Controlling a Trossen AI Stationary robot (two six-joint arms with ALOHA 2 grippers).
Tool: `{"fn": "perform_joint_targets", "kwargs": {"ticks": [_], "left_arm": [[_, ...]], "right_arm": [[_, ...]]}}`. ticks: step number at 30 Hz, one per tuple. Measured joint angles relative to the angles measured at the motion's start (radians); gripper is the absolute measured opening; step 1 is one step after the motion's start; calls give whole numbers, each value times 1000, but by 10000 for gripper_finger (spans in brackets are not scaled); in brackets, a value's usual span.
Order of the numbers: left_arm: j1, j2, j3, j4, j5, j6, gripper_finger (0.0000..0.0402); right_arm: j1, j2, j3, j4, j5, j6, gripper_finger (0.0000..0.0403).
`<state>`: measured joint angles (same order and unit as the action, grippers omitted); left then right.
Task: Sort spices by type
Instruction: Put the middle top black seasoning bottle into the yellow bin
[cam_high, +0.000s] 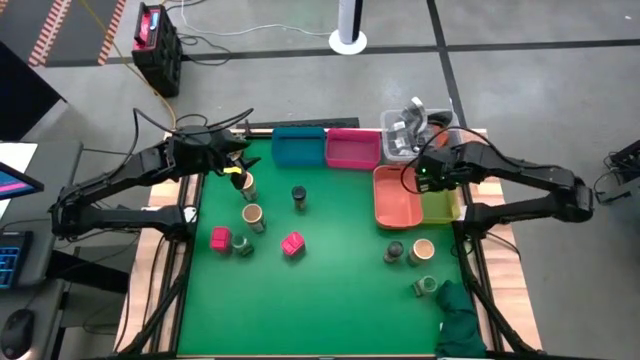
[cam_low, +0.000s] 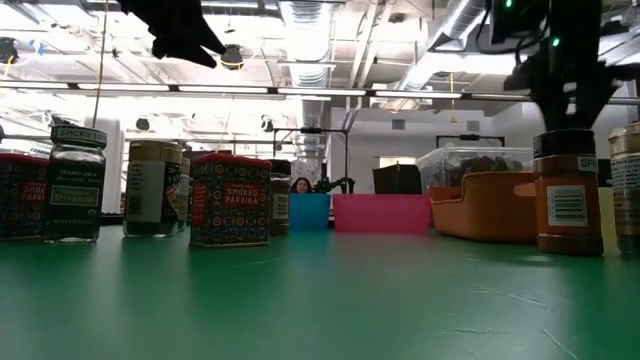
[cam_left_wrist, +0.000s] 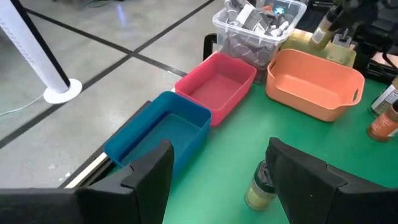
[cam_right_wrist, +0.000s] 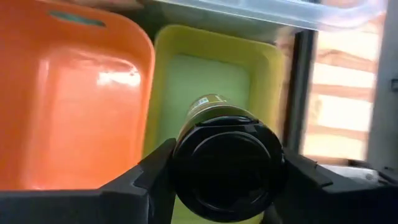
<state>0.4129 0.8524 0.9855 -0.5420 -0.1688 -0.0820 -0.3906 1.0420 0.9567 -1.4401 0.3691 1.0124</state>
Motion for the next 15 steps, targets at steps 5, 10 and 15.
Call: {"fn": "perform_joint_targets", "kwargs": {"ticks": [5, 10, 15], "left_arm": [[0, 0, 0, -9, -1, -9, 242], [0, 0, 0, -18, -3, -10, 242], [0, 0, 0, -29, -6, -9, 242]], "right_arm": [[-102, -33, -85, 117, -10, -54, 228], [-194, -35, -119, 200, -25, -128, 229], [-272, 4, -124, 251, -33, -194, 229]]}}
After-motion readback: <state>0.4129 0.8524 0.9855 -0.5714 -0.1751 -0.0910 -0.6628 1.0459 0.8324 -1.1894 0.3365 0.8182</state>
